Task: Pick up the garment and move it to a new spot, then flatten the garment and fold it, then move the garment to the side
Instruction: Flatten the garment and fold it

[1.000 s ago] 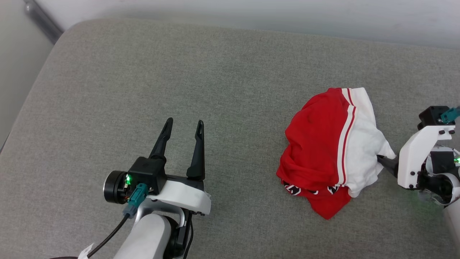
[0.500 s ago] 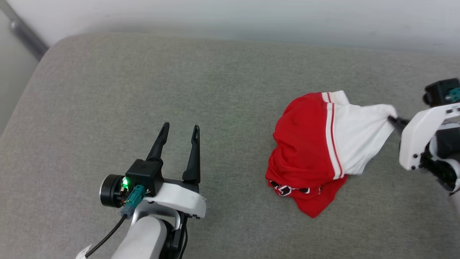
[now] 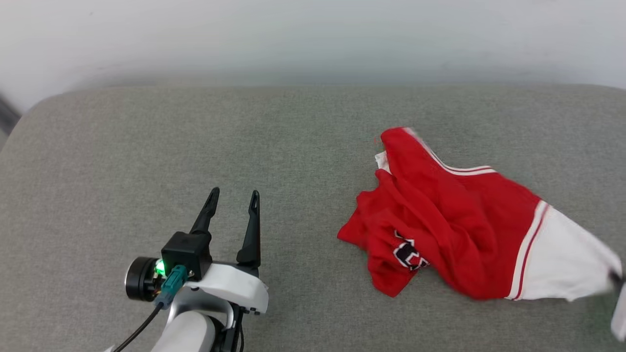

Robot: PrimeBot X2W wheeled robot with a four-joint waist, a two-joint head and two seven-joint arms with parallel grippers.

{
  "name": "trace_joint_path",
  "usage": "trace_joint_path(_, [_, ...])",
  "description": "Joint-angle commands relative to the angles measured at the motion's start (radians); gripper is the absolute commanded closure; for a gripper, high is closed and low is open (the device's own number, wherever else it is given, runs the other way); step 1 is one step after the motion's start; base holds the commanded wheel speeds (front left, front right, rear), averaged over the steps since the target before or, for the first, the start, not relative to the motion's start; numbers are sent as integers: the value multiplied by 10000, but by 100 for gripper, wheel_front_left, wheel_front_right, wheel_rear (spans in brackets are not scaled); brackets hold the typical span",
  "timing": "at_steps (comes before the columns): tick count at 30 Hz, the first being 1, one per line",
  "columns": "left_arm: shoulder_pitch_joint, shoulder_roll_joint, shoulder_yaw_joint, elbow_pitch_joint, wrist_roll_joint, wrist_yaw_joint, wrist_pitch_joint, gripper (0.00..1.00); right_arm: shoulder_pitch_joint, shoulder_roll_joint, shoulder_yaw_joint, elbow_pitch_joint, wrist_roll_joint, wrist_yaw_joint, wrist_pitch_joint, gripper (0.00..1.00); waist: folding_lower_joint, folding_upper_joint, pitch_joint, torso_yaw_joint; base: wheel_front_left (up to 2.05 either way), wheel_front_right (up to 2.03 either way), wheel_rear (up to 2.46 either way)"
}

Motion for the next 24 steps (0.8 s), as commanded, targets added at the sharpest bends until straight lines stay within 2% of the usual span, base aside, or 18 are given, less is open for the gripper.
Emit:
trace_joint_path(1, [122, 45, 2, -28, -8, 67, 40, 0, 233, 132, -86, 47, -82, -4, 30, 100, -1, 0, -69, -60, 0, 0, 0])
trace_joint_path(3, [200, 92, 21, -42, -38, 87, 74, 0, 777, 443, -423, 265, -185, -3, 46, 100, -1, 0, -123, -119, 0, 0, 0])
trace_joint_path(4, [261, 121, 40, -41, -60, 120, 110, 0, 964, 611, -526, 343, -231, -3, 32, 91, -1, 0, -160, -152, 0, 0, 0])
trace_joint_path(5, [304, 154, 50, -45, -80, 146, 150, 0, 1107, 743, -610, 358, -293, -3, -40, 58, -1, 0, -178, -177, 0, 0, 0])
trace_joint_path(6, [329, 177, 56, -67, -87, 156, 144, 0, 1191, 868, -698, 340, -313, -3, -126, 0, -1, 0, -194, -197, 0, 0, 0])
trace_joint_path(10, [510, 276, 78, -107, -124, 205, 236, 0, 1315, 1244, -959, -51, -729, -4, -1091, 0, -1, 0, -343, -248, 0, 0, 0])
trace_joint_path(16, [824, 462, 133, -141, -193, 294, 360, 0, 1114, 1821, -1277, -1033, -1681, -3, -3215, 0, -1, 0, -727, -221, 0, 0, 0])
trace_joint_path(24, [1284, 660, 103, -124, -269, 414, 591, 0, 1400, 2738, -333, -2338, -2475, -3, -4705, 0, -1, 0, -1213, -132, 0, 0, 0])
